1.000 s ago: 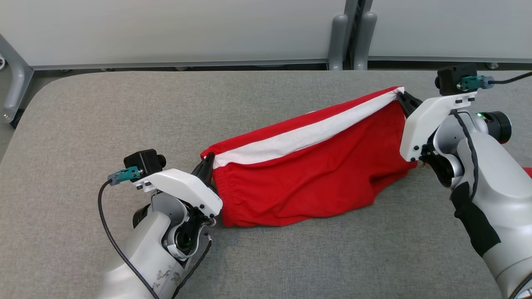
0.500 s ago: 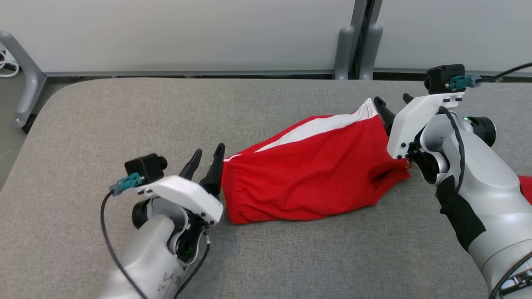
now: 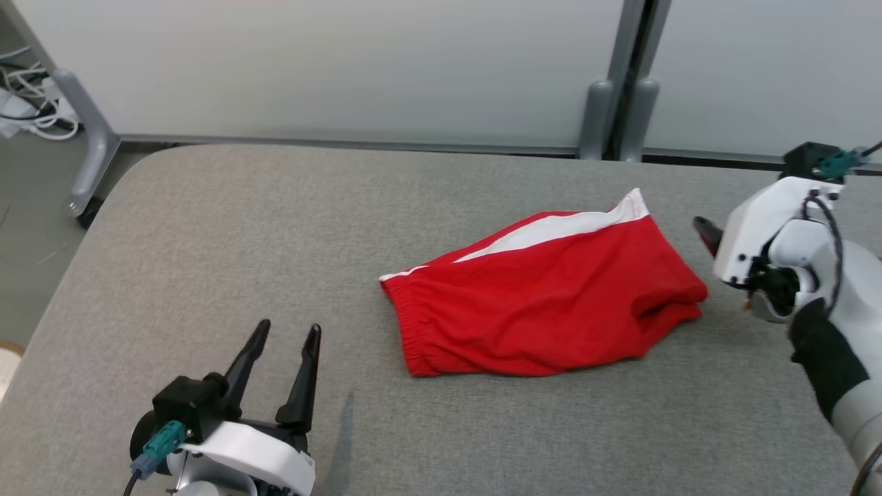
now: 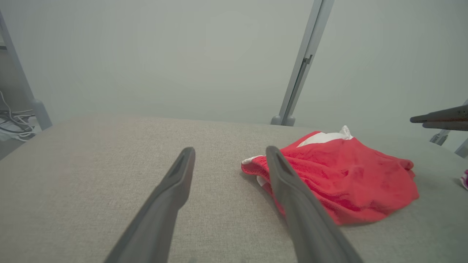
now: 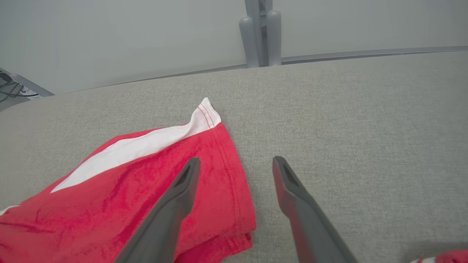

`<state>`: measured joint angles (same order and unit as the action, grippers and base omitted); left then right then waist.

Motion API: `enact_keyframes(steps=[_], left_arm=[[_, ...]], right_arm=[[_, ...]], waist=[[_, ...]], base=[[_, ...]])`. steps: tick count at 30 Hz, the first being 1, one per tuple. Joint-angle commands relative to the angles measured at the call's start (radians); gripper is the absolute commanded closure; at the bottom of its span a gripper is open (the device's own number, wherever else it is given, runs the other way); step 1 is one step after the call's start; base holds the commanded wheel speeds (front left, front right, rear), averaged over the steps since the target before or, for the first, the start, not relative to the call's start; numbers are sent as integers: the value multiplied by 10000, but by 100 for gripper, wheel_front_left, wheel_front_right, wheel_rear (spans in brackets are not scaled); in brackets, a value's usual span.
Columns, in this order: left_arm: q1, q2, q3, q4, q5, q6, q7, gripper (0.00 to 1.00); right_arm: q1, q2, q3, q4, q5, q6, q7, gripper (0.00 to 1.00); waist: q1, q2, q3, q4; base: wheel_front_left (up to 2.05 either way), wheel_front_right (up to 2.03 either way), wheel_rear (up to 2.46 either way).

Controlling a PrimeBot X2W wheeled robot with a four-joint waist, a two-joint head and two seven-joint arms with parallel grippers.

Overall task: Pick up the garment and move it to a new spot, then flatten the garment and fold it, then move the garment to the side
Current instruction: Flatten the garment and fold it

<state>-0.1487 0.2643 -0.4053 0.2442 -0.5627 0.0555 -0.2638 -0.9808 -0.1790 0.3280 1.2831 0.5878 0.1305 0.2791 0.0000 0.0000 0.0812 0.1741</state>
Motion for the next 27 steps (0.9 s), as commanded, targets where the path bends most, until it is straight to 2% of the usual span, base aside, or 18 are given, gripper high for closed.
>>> enact_keyframes(steps=[1, 6, 16, 18, 21, 27], left_arm=[[24, 50, -17, -147, 72, 85, 9, 0], [389, 424, -228, -615, 360, 289, 459, 0], [755, 956, 419, -1556, 64, 938, 869, 0], [855, 1010, 416, -1668, 24, 924, 949, 0], [974, 954, 369, -1841, -118, 883, 1022, 0], [785, 652, 158, -2004, -321, 759, 1129, 0]], right_arm=[[-18, -164, -122, 62, -90, 6, 9, 0], [416, -685, -937, 84, -751, 6, 308, 0], [932, -634, -2571, 74, -2316, 5, 1344, 0], [1096, -641, -2936, 91, -2716, 3, 1582, 0], [1162, -698, -3623, 82, -3350, 5, 1322, 0], [1840, -321, -5415, 143, -4096, 5, 1246, 0]], waist=[[0, 0, 212, 253], [0, 0, 629, 913], [0, 0, 918, 1513], [0, 0, 849, 1575], [0, 0, 814, 1647], [0, 0, 854, 1927]], base=[[0, 0, 0], [0, 0, 0], [0, 0, 0], [0, 0, 0], [0, 0, 0], [0, 0, 0]])
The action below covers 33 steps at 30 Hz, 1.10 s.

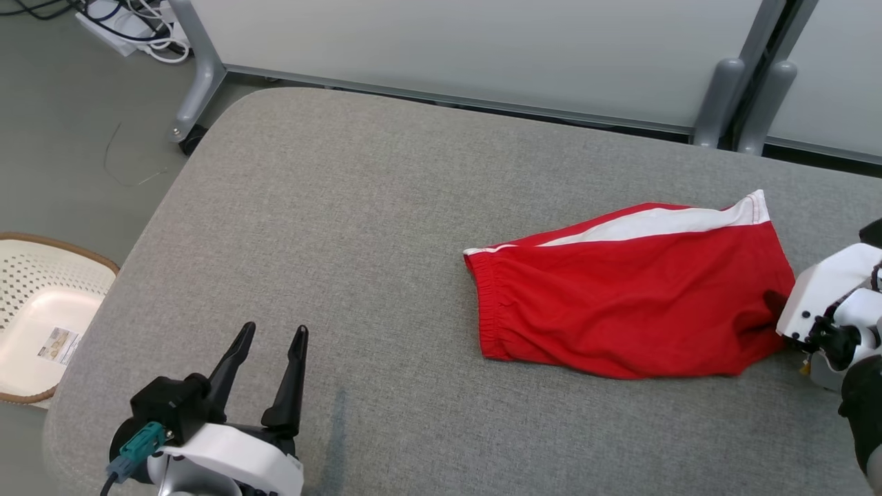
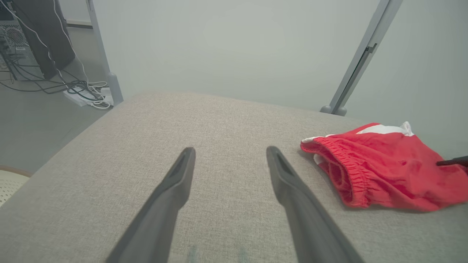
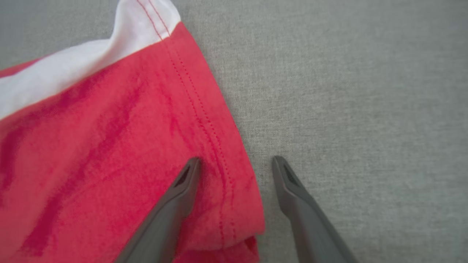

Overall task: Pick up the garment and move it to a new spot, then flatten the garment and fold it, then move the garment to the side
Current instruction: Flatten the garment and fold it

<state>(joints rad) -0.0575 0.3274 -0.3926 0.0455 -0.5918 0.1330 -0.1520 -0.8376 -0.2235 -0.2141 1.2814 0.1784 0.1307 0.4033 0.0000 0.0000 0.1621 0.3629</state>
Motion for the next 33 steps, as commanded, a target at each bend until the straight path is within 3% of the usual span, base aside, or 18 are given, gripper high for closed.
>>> enact_keyframes(steps=[1, 4, 5, 7, 12, 25, 33], left_arm=[[-174, -41, -18, -23, -70, -44, 19, 0], [-156, -5, -106, 31, -91, -70, 156, 0], [-148, 18, -109, 37, -66, -72, 152, 0], [-104, 50, -76, 59, -101, -46, 160, 0], [82, 79, -21, 111, -189, 48, 177, 0], [677, 110, 1, 235, -571, 245, 447, 0], [957, 255, 53, -3, -673, 394, 571, 0]], right_arm=[[432, 230, -248, 174, -166, 3, -42, 0], [403, 713, -988, 207, -514, 36, -142, 0], [384, 858, -1171, 225, -663, 38, -57, 24], [313, 1099, -1329, 236, -1127, 41, 23, 100], [334, 893, -1667, 158, -2259, 9, 144, 100], [1390, 642, -3634, -990, -3671, 0, -1545, 100], [1628, 702, -4103, -2149, -5242, 3, -2236, 100]], waist=[[0, 0, 70, 73], [0, 0, 121, 116], [0, 0, 137, 119], [0, 0, 137, 103], [0, 0, -101, -55], [0, 0, -1786, -663], [0, 0, -1950, -887]], base=[[0, 0, 0], [0, 0, 0], [0, 0, 0], [0, 0, 0], [0, 0, 0], [0, 0, 0], [0, 0, 0]])
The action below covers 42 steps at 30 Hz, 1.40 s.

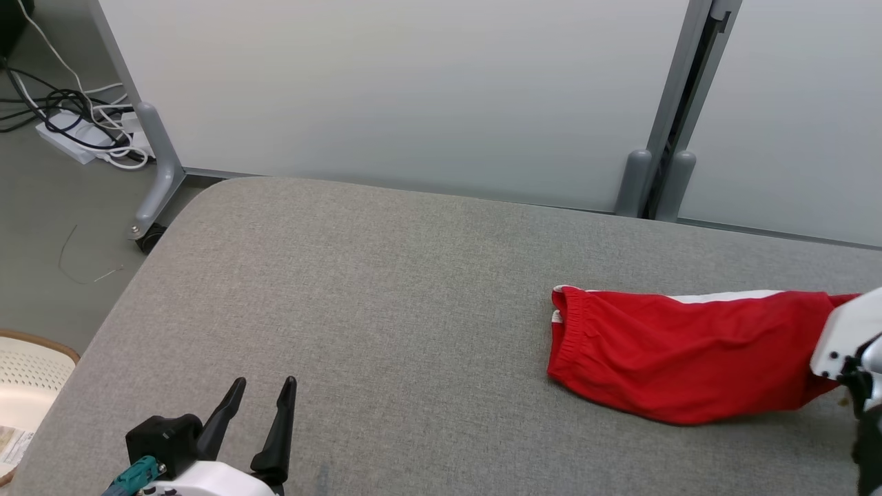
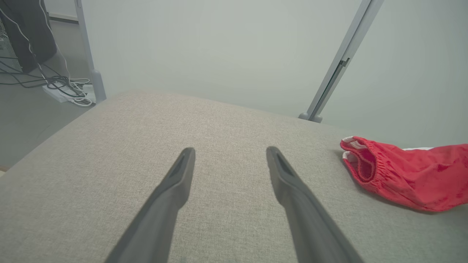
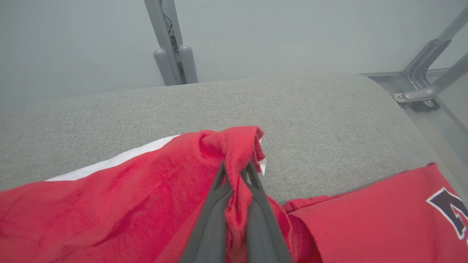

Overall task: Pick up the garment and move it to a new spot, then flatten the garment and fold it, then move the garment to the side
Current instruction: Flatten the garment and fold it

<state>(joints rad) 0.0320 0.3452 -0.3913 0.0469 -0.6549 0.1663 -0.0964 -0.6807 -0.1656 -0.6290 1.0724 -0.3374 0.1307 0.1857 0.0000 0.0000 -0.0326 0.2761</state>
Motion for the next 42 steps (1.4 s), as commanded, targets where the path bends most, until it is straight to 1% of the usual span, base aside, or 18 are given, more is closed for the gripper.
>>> enact_keyframes(steps=[1, 3, 5, 9, 11, 13, 16, 18, 20, 21, 23, 24, 26, 28, 35, 36, 37, 42], left_arm=[[68, 71, 41, -38, -50, 84, 18, 0], [99, 59, 26, -54, -44, 101, 34, 0], [99, 40, 10, -67, -66, 112, 23, 0], [25, 16, -61, -5, -116, 18, 95, 0], [-48, 48, -88, 35, -124, -22, 125, 0], [-150, 52, -120, 46, -127, -69, 156, 0], [-249, 38, -186, 79, -118, -89, 203, 0], [-258, 4, -240, 123, -135, -125, 217, 0], [-299, -34, -270, 164, -184, -157, 239, 0], [-304, -47, -274, 191, -199, -134, 229, 0], [-250, -91, -252, 214, -240, -101, 173, 0], [-250, -91, -252, 214, -240, -101, 173, 0], [-139, -90, -214, 206, -242, -61, 126, 0], [-38, -81, -193, 184, -274, -17, 70, 0], [-12, -53, -225, 118, -321, 0, 107, 0], [-33, -56, -237, 122, -321, -7, 118, 0], [-53, -60, -254, 130, -326, -16, 113, 0], [-24, -39, -290, 190, -334, -10, 118, 0]], right_arm=[[-15, 271, 109, -111, -259, 3, -101, 100], [-216, 521, 349, -120, -441, 3, -171, 100], [-405, 784, 851, 75, -545, 3, -291, 100], [-703, 1064, 1638, 752, -82, 1, -603, 100], [-876, 1122, 2103, 1150, 33, 1, -728, 100], [-1112, 1130, 2640, 1668, 438, 3, -926, 100], [-1435, 1133, 3974, 2122, 1670, 3, -1081, 100], [-1307, 1134, 5241, 2201, 2828, 3, -893, 100], [-1061, 1138, 6772, 2200, 4175, 3, -571, 100], [-889, 1135, 7553, 1934, 4929, 3, -321, 100], [-463, 1138, 9000, 1017, 6168, 3, 348, 100], [-463, 1138, 9000, 1017, 6168, 3, 348, 100], [-114, 1107, 9892, 271, 6958, 1, 851, 100], [121, 1089, 10325, -197, 7483, 1, 1168, 100], [109, 1124, 10504, -394, 8315, 3, 1508, 100], [100, 1123, 10555, -472, 8457, 3, 1419, 63], [160, 1132, 10696, -596, 8692, 3, 1424, 0], [370, 1118, 11405, -1308, 9953, 3, 1782, 0]], waist=[[0, 0, -4, -31], [0, 0, -8, -53], [0, 0, -12, -80], [0, 0, -56, -69], [0, 0, -66, -39], [0, 0, -83, 51], [0, 0, -96, 226], [0, 0, -108, 339], [0, 0, -127, 456], [0, 0, -146, 495], [0, 0, -184, 522], [0, 0, -184, 522], [0, 0, -200, 488], [0, 0, -200, 436], [0, 0, -165, 331], [0, 0, -165, 322], [0, 0, -169, 321], [0, 0, -264, 287]], base=[[0, 0, 0], [0, 0, 0], [0, 0, 0], [0, 0, 0], [0, 0, 0], [0, 0, 0], [0, 0, 0], [0, 0, 0], [0, 0, 0], [0, 0, 0], [0, 0, 0], [0, 0, 0], [0, 0, 0], [0, 0, 0], [0, 0, 0], [0, 0, 0], [0, 0, 0], [0, 0, 0]])
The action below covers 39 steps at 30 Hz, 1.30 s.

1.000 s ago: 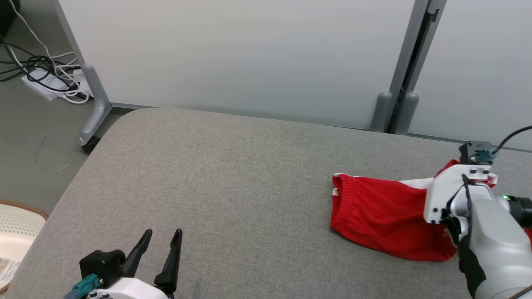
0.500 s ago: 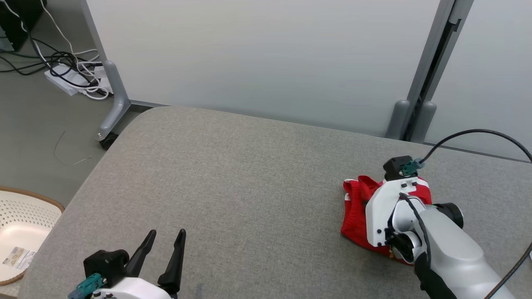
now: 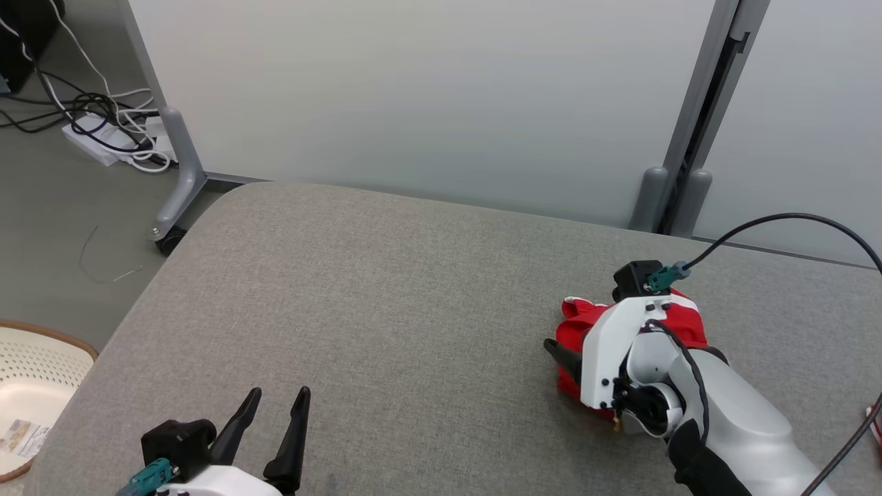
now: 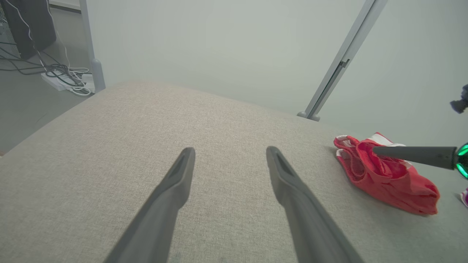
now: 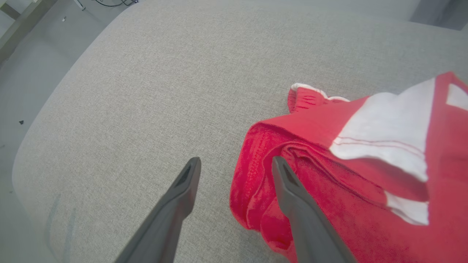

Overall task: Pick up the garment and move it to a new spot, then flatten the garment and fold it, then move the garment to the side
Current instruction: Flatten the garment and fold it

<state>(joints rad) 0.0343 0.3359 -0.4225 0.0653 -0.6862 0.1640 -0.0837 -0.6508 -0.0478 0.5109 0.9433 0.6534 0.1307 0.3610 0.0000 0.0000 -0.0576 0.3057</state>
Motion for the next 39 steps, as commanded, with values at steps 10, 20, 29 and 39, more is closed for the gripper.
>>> enact_keyframes(steps=[10, 20, 29, 39], left_arm=[[212, 171, 97, -192, 43, 151, -206, 0], [121, 207, 158, -372, -30, 229, -265, 0], [-35, 195, 61, -329, -89, 154, -169, 0], [-256, 158, -186, -155, -51, -2, -48, 0]], right_arm=[[-409, -1020, -772, -204, -326, 1, -1423, 0], [-209, -854, -1975, 2429, -2085, 11, -2565, 100], [-649, -512, -2007, 3200, -3008, 3, -2468, 100], [-1076, -264, -2600, 3404, -3112, 3, -2290, 100]], waist=[[0, 0, -145, -258], [0, 0, 244, -203], [0, 0, 429, -61], [0, 0, 356, 381]], base=[[0, 0, 0], [0, 0, 0], [0, 0, 0], [0, 0, 0]])
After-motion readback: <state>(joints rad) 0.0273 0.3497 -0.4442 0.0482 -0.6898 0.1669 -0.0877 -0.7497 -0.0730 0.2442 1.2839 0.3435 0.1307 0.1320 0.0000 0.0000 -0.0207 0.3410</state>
